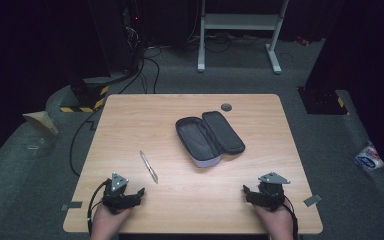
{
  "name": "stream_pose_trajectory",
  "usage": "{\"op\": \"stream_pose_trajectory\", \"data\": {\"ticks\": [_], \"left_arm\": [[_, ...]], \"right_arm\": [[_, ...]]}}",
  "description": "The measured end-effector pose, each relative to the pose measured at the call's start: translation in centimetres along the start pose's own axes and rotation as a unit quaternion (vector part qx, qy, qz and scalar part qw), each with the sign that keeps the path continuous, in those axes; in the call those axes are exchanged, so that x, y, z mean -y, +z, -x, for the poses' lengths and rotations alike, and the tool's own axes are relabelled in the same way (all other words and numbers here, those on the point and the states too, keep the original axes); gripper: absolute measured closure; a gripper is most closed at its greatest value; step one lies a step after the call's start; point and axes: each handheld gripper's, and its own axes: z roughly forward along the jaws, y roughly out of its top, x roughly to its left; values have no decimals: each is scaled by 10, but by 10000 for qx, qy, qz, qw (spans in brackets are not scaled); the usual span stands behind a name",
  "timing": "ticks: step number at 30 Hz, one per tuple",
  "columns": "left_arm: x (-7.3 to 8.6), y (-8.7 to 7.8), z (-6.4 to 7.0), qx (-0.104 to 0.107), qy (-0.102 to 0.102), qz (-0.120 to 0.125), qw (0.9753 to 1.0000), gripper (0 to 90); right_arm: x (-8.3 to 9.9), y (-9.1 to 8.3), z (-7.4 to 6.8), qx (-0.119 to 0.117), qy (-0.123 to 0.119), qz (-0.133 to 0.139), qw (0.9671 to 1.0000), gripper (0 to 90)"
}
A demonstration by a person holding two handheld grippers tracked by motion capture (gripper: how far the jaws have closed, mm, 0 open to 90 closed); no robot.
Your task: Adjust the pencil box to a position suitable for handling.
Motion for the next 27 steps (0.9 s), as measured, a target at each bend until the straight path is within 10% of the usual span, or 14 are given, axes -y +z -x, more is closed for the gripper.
{"op": "stream_pose_trajectory", "data": {"ticks": [27], "left_arm": [[-2,2,-1,113,94,-24,9999,137]], "right_arm": [[-53,14,-32,-415,-235,396,9981,355]]}}
